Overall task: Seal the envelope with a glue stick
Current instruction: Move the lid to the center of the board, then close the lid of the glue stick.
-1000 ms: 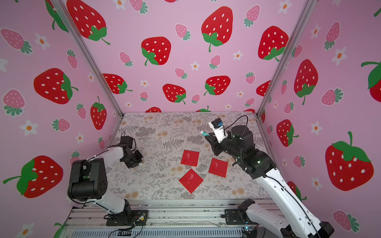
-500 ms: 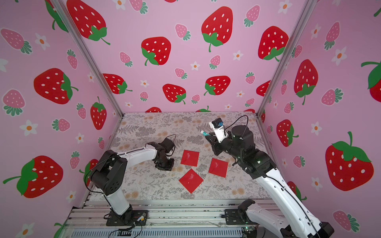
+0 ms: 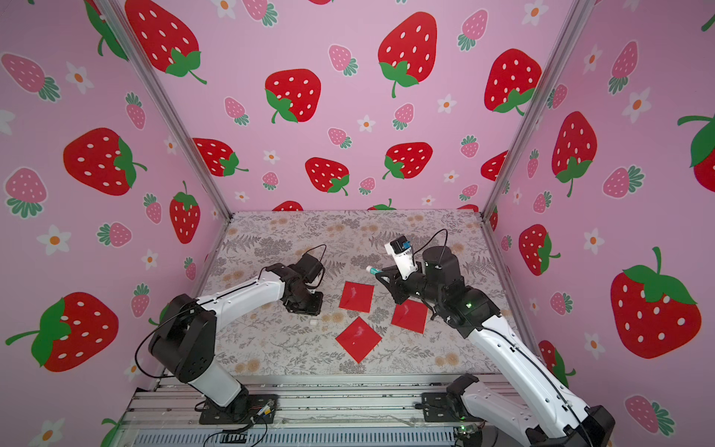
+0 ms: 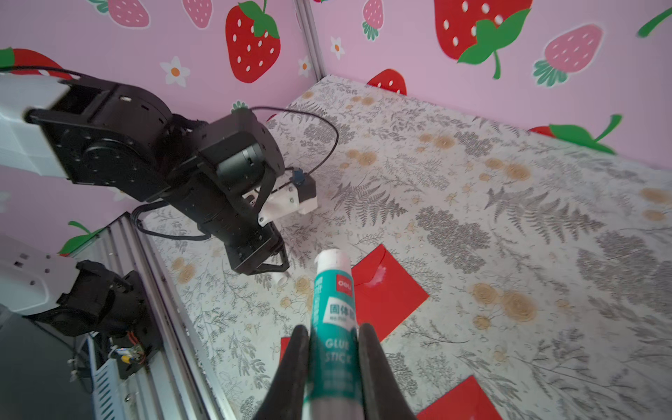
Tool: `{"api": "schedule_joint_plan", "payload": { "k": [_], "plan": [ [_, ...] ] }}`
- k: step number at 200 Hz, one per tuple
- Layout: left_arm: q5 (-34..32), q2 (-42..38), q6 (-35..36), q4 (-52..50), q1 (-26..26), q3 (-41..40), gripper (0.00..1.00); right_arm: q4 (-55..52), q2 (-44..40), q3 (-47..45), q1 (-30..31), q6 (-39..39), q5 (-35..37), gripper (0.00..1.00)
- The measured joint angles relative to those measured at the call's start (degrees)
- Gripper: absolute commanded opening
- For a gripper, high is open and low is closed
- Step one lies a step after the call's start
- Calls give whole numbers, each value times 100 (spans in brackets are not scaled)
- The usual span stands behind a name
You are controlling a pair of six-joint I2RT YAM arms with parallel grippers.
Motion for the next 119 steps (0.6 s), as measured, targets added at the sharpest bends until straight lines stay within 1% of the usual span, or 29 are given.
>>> {"api": "schedule_joint_plan", "payload": {
  "k": [17, 31, 57, 79, 119],
  "plan": [
    [-2, -151, -129, 20, 83, -90, 34, 525, 131, -518, 81, 450, -302, 0],
    [7, -236, -275, 31, 197, -264, 28, 1008, 398, -916, 249, 798, -457, 0],
    [144, -291, -525, 76, 549, -678, 20, 1781, 1276, -1318, 815, 1200, -586, 0],
    [402, -238, -629, 136, 774, -896, 15, 2334, 2133, -1340, 1193, 1259, -595, 0],
    [861, 35, -702, 424, 778, -981, 11, 3016, 3416, -1298, 1615, 1139, -476, 0]
  ]
}}
